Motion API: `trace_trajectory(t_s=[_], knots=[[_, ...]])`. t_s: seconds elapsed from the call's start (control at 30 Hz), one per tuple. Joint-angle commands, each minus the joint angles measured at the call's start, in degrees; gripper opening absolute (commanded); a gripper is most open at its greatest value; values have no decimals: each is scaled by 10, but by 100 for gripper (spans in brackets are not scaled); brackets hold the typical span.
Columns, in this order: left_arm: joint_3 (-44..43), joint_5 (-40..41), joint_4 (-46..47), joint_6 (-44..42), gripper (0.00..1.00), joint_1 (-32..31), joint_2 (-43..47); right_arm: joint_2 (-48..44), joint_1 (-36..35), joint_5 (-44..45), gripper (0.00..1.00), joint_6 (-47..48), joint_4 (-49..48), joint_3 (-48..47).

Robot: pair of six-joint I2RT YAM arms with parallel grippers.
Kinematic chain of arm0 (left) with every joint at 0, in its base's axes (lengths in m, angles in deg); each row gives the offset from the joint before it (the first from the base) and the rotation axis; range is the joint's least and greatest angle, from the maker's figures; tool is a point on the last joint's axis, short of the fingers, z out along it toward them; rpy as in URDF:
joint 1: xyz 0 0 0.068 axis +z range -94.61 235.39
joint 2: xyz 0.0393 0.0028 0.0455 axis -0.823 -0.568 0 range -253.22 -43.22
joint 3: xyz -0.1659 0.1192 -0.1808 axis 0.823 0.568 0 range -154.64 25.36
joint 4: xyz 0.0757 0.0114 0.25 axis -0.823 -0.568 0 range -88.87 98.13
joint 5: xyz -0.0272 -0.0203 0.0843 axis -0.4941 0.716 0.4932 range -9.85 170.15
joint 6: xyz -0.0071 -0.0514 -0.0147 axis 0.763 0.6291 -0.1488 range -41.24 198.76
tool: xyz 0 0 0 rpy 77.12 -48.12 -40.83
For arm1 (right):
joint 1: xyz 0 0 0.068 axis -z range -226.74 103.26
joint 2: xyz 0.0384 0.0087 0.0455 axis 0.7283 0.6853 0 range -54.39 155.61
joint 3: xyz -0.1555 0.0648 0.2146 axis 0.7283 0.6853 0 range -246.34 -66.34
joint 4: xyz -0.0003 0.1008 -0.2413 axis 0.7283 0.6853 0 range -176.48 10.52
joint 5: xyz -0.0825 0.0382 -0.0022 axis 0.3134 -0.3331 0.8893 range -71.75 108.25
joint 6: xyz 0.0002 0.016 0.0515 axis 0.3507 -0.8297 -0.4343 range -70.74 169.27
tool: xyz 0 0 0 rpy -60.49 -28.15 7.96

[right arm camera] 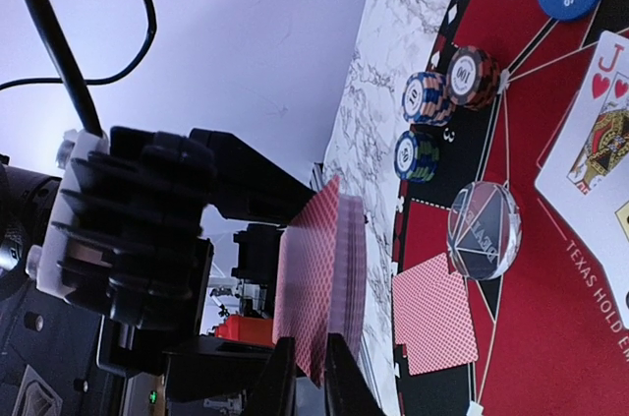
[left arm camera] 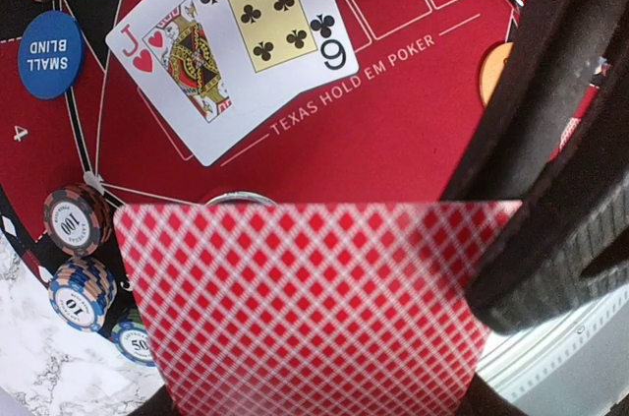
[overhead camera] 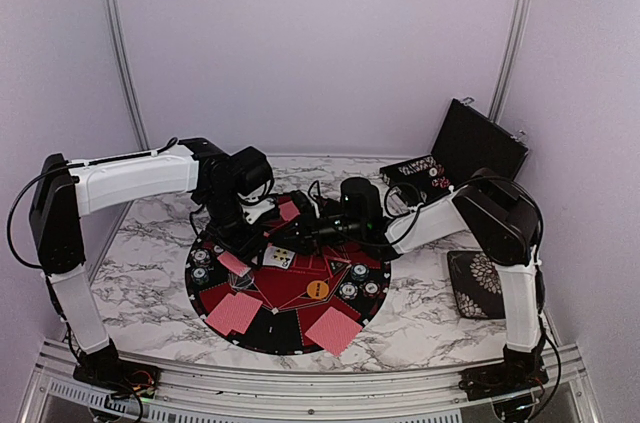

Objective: Distribute texas hold em gaming equipment
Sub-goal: Pick up the poker card from the face-down deck piles.

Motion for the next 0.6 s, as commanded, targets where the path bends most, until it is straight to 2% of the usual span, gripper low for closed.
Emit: trace_trajectory(t_s=[0.0, 0.17, 0.57], knots=[[-3, 4, -9, -5, 45, 2, 8, -15, 0, 3, 8, 2, 0, -6], [0, 5, -8, -5, 45, 4, 9, -18, 5, 7, 0, 4, 4, -5], [7, 4, -6, -2, 45, 5, 13, -37, 26, 11, 0, 6, 2, 12]])
